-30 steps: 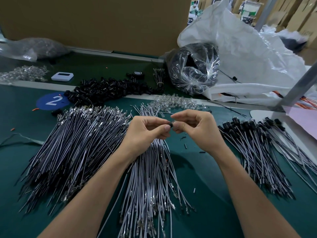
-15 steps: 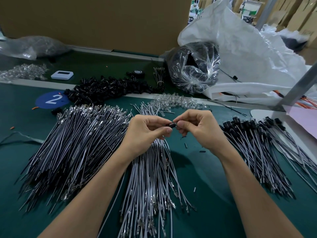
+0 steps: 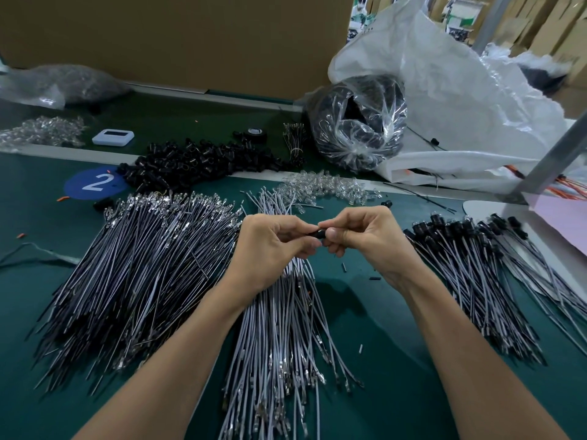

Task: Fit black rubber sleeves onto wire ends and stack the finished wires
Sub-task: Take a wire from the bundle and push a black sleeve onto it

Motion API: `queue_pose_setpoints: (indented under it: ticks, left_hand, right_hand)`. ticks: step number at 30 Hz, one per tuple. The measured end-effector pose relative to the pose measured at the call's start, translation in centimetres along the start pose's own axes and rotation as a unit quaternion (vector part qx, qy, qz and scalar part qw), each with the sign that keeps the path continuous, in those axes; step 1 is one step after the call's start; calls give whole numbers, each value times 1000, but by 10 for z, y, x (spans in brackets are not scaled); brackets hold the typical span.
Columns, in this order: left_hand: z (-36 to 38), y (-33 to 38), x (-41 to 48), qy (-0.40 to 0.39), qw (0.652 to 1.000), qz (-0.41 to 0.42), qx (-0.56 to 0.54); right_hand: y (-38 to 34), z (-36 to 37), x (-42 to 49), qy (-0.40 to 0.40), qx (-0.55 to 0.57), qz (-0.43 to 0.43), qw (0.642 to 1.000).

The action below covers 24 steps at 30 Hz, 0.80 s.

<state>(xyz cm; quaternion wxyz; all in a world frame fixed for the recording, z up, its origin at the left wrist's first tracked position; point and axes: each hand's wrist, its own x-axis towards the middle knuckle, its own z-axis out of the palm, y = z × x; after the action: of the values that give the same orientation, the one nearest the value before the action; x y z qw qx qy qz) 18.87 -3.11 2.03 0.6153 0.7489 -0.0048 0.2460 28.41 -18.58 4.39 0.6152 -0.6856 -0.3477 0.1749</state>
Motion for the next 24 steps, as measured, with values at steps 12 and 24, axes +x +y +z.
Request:
queue_pose_setpoints:
  ticks: [12, 24]
  left_hand:
    - [0, 7, 0, -26, 1000, 7, -13]
    - [13, 14, 10, 5, 998, 66, -3]
  right_hand:
    - [5, -9, 0, -26, 115, 42, 992]
    - [19, 24, -4, -50, 99, 58, 992]
